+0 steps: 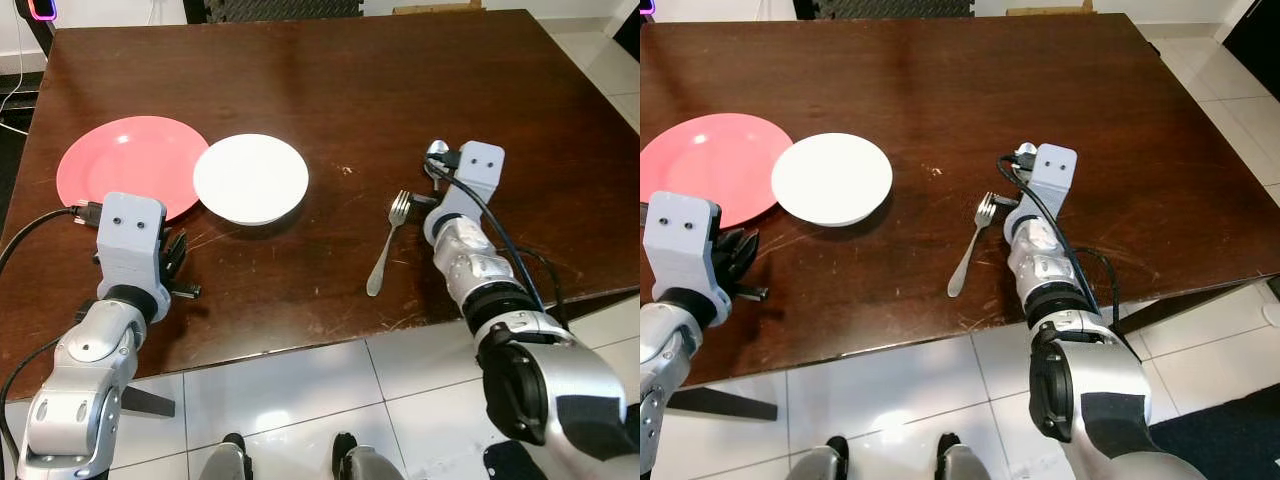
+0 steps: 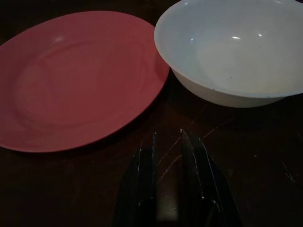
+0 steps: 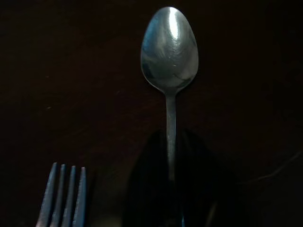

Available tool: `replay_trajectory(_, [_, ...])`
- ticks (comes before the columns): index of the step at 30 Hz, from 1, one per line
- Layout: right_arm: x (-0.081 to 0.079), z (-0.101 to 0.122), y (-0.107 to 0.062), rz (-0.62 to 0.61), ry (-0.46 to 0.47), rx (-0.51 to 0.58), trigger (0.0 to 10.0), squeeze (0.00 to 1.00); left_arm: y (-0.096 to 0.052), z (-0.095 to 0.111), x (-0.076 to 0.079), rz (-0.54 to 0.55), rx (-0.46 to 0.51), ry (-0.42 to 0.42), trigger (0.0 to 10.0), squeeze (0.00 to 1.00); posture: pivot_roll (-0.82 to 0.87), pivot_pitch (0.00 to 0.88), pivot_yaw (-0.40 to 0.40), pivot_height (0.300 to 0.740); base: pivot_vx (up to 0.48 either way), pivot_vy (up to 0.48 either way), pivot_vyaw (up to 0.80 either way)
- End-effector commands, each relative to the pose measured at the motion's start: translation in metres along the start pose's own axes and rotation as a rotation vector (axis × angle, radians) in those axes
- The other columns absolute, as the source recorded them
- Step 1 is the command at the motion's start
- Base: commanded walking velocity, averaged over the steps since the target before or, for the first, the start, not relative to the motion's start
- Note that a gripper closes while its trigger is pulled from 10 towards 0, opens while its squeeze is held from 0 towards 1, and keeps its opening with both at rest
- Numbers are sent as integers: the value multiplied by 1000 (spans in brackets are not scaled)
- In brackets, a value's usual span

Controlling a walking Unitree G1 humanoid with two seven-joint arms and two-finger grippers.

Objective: Setting the table

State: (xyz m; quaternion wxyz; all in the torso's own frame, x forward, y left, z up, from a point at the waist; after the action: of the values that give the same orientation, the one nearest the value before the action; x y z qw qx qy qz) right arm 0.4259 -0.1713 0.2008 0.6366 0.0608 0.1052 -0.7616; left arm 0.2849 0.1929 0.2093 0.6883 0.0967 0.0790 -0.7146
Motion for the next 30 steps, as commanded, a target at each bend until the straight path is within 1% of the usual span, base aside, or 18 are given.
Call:
replay_trajectory(1, [4,0,0,8,-38,13,10000,1000,-1,-3,3,-12,-16,1,10000,0,149,252,7,740,0,0,0])
replay_trajectory(2, [4,0,0,8,-38,13,10000,1000,-1,-3,3,-12,-16,1,10000,0,149,252,7,740,0,0,0])
replay_trajectory(3, [0,2,0,40,-48,27,10000,1000,-1,-3,3,-13,-16,0,10000,0,147,249,8,740,0,0,0])
replay_trajectory(5, [-2,4,0,62,-56,37,10000,1000,-1,-3,3,-15,-16,0,10000,0,147,249,8,740,0,0,0])
replay_trajectory(6, [-5,7,0,85,-78,54,10000,1000,-1,-3,4,-16,-16,-1,10000,0,147,250,6,740,0,0,0])
replay_trajectory(10, [-7,9,0,107,-102,67,10000,1000,-1,-3,5,-18,-15,-3,10000,0,143,248,3,740,0,0,0])
replay_trajectory(11, [-8,11,0,115,-123,81,10000,0,0,-3,6,-19,-14,-5,10000,0,142,248,1,740,0,0,0])
replay_trajectory(15, [-7,32,0,87,-180,176,10000,0,-1,-4,7,-16,-16,-12,10000,0,136,250,-8,740,0,0,0])
replay_trajectory(16, [-7,32,0,87,-180,176,10000,0,-1,-4,7,-16,-16,-12,10000,0,136,250,-8,740,0,0,0])
replay_trajectory(19, [-14,42,-1,109,-159,207,10000,0,-2,-5,8,-16,-19,-15,10000,0,128,253,-14,740,0,0,0])
replay_trajectory(21, [-17,38,-3,123,-154,185,10000,0,-2,-6,9,-17,-21,-18,10000,0,121,253,-17,740,0,0,0])
replay_trajectory(24, [-20,16,-10,146,-127,124,10000,0,-2,-6,11,-21,-22,-20,10000,0,115,256,-19,740,0,0,0])
replay_trajectory(25, [-20,16,-10,146,-127,124,10000,0,-2,-6,11,-21,-22,-20,10000,0,115,256,-19,740,0,0,0])
replay_trajectory(26, [-24,9,-16,164,-108,108,10000,0,-2,-6,11,-23,-22,-21,10000,0,115,257,-20,740,0,0,0])
replay_trajectory(27, [-24,9,-16,164,-108,108,10000,0,-2,-6,11,-23,-22,-21,10000,0,115,257,-20,740,0,0,0])
replay_trajectory(30, [-31,-4,-37,186,-71,82,10000,0,-1,-7,12,-26,-24,-22,10000,0,109,257,-18,740,0,0,0])
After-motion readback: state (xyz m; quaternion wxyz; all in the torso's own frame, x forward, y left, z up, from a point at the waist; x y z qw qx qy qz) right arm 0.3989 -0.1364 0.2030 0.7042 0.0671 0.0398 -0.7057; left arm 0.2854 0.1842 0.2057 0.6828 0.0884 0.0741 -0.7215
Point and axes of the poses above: a point about 5 cm out from each wrist's last joint towards the gripper, its own y axis pointing out of the wrist towards the gripper, its own z axis along the axis of the wrist's last joint, x = y × z, the point moved 1 cm from there along y, pointing out of the wrist towards the gripper, and after that the axes turned 5 degrees about y, right-handed, at the moved point
